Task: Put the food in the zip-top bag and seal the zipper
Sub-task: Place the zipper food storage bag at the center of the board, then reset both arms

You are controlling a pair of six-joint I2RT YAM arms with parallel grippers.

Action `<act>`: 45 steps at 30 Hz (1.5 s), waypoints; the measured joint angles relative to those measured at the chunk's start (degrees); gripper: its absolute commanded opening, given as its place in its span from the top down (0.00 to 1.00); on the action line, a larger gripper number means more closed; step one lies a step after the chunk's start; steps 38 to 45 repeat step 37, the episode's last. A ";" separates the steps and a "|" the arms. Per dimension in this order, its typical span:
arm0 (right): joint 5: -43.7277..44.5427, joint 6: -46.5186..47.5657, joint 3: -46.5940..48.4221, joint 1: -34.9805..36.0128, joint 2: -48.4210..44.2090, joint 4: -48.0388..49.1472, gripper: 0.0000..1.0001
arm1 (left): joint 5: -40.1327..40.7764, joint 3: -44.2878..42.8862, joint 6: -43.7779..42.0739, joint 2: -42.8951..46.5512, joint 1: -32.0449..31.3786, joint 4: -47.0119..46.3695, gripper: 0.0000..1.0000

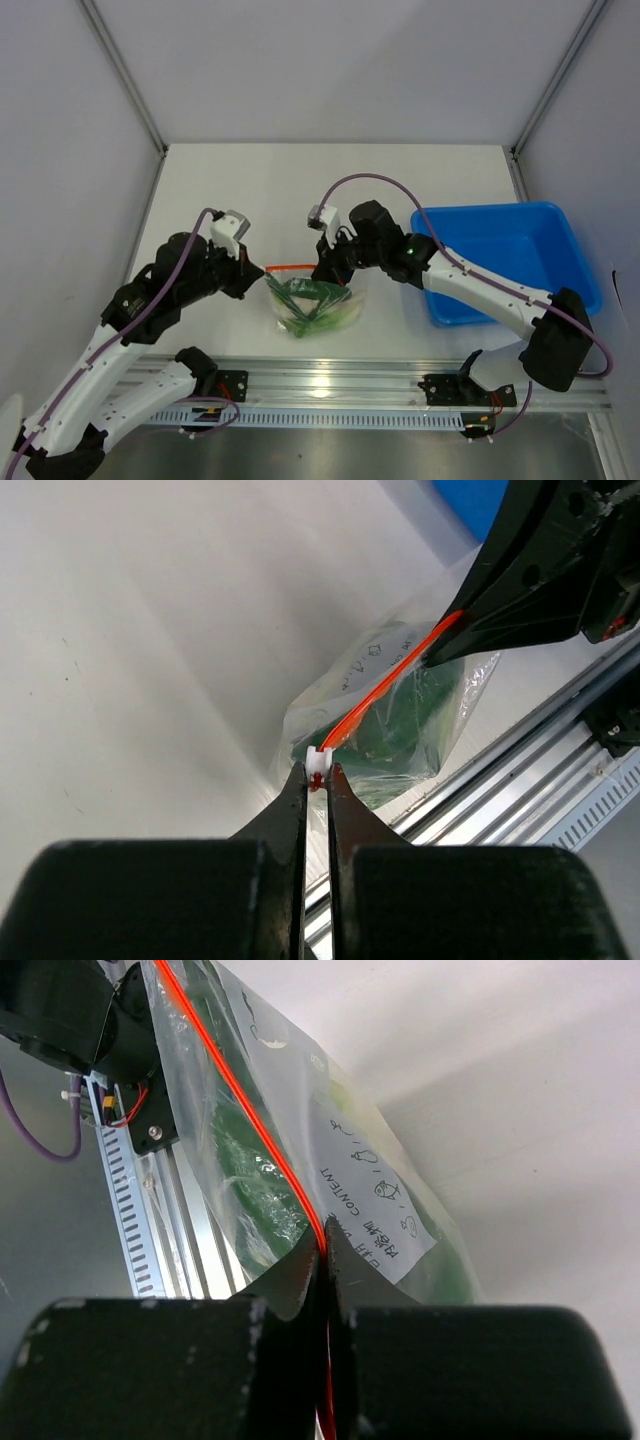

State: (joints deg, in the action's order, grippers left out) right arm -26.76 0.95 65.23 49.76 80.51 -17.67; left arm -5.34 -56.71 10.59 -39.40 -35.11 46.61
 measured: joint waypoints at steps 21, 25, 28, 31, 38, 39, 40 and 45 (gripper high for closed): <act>22.97 -1.62 16.61 -5.55 13.31 -5.09 0.01 | 5.90 1.66 7.58 11.30 0.26 -8.44 0.00; 31.15 -3.87 18.23 -6.56 8.55 -6.14 0.01 | 1.44 7.76 12.63 13.05 0.26 -13.99 0.00; 35.58 -8.31 13.79 -5.25 1.05 -7.74 0.01 | -1.90 13.94 16.94 15.10 0.26 -18.51 0.01; 40.13 -14.45 3.10 -0.31 -8.09 -10.71 0.00 | -4.48 18.93 20.83 17.03 0.26 -22.10 0.00; 42.88 -25.29 -15.74 8.04 -20.11 -16.98 0.01 | -8.22 23.98 26.82 19.71 0.26 -27.80 0.01; 42.88 -25.29 -15.74 8.04 -20.11 -16.98 0.01 | -8.22 23.98 26.82 19.71 0.26 -27.80 0.01; 42.88 -25.29 -15.74 8.04 -20.11 -16.98 0.01 | -8.22 23.98 26.82 19.71 0.26 -27.80 0.01; 42.88 -25.29 -15.74 8.04 -20.11 -16.98 0.01 | -8.22 23.98 26.82 19.71 0.26 -27.80 0.01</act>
